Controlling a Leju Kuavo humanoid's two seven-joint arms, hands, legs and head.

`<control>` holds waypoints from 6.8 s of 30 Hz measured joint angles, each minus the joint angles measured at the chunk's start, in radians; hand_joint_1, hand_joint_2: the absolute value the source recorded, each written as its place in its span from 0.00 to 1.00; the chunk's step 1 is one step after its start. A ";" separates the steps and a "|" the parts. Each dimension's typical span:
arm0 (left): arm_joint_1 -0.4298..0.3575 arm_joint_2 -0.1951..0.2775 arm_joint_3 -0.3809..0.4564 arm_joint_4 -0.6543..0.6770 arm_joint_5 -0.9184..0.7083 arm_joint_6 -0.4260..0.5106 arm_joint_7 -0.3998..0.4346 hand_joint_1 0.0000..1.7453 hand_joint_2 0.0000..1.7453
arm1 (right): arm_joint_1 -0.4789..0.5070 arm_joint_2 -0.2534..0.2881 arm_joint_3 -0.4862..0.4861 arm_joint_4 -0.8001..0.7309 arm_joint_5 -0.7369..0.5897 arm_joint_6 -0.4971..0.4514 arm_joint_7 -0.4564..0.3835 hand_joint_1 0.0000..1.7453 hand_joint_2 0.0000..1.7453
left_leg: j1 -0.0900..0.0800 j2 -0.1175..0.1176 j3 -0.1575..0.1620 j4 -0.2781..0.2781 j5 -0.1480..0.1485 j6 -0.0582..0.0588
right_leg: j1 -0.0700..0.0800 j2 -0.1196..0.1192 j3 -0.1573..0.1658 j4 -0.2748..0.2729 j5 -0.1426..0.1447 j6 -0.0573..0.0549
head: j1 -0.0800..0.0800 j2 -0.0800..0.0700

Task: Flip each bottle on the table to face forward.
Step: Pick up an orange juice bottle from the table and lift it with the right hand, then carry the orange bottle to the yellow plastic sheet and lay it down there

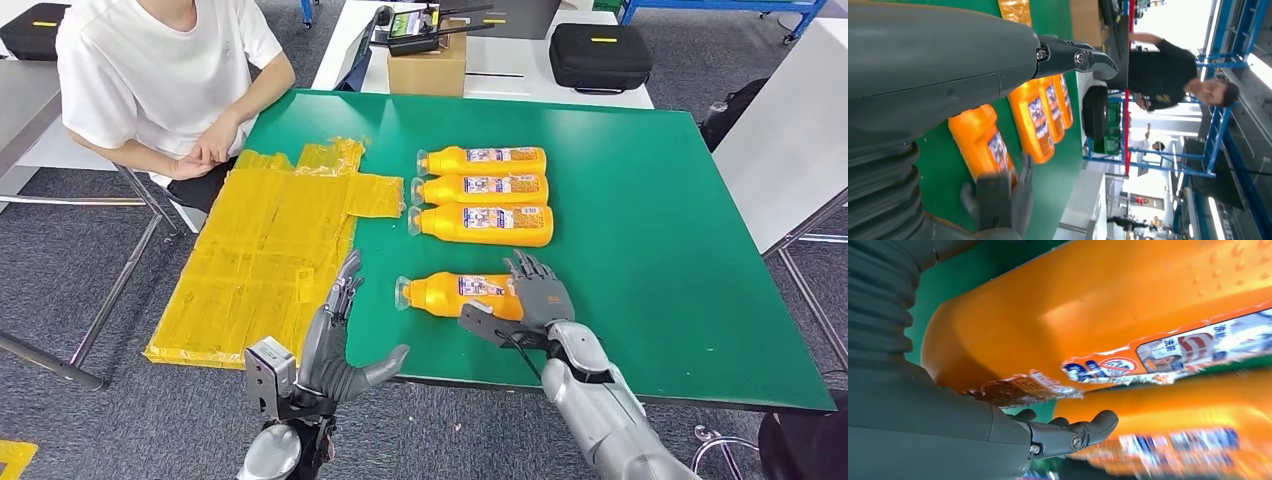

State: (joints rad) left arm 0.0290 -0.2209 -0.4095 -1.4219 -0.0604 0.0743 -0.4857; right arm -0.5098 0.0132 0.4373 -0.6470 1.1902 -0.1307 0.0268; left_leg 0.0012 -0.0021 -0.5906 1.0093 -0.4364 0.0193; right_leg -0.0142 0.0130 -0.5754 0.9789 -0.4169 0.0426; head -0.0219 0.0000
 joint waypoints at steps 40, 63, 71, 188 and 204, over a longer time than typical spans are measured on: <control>0.053 0.004 0.025 -0.004 0.118 0.013 0.153 0.00 1.00 | 0.295 0.119 -0.169 -0.470 -0.910 0.094 -0.304 1.00 1.00 | 0.001 -0.004 -0.009 0.000 0.004 -0.002 | 0.001 -0.002 -0.005 0.001 0.001 0.002 | 0.000 0.000; -0.001 0.018 -0.042 -0.019 0.302 -0.104 0.080 0.00 1.00 | 0.368 0.100 0.185 -0.543 -0.675 0.099 -0.493 1.00 1.00 | 0.001 -0.005 -0.015 0.000 0.004 -0.002 | 0.001 -0.002 -0.010 0.001 0.001 0.002 | 0.000 0.000; 0.000 0.014 -0.041 -0.043 0.328 -0.077 0.081 0.22 1.00 | 0.369 0.093 0.232 -0.543 -0.670 0.078 -0.500 0.97 1.00 | 0.001 -0.005 -0.015 0.000 0.004 -0.002 | 0.000 -0.002 -0.011 0.001 0.001 0.002 | 0.000 0.000; -0.565 0.097 0.256 0.791 -0.489 -0.231 0.189 0.00 1.00 | 0.584 0.183 -0.273 -0.602 -0.890 -0.260 -0.669 0.00 0.00 | 0.001 -0.008 -0.009 0.000 0.006 -0.002 | 0.000 -0.007 -0.003 0.001 0.001 0.002 | 0.000 0.000; -0.118 -0.020 0.217 -0.067 0.377 -0.113 0.021 0.00 1.00 | 0.625 0.184 -0.273 -0.595 -0.866 -0.380 -0.674 0.00 0.75 | 0.001 -0.006 -0.015 0.000 0.004 -0.002 | 0.001 -0.006 -0.011 0.001 0.000 0.001 | 0.000 0.000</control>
State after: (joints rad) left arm -0.0891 -0.2404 -0.1926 -1.4887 0.3164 -0.0382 -0.4648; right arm 0.1151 0.1968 0.1646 -1.2422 0.3243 -0.5103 -0.6475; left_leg 0.0021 -0.0084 -0.6060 1.0092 -0.4324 0.0170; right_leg -0.0136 0.0069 -0.5863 0.9796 -0.4165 0.0441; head -0.0218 0.0000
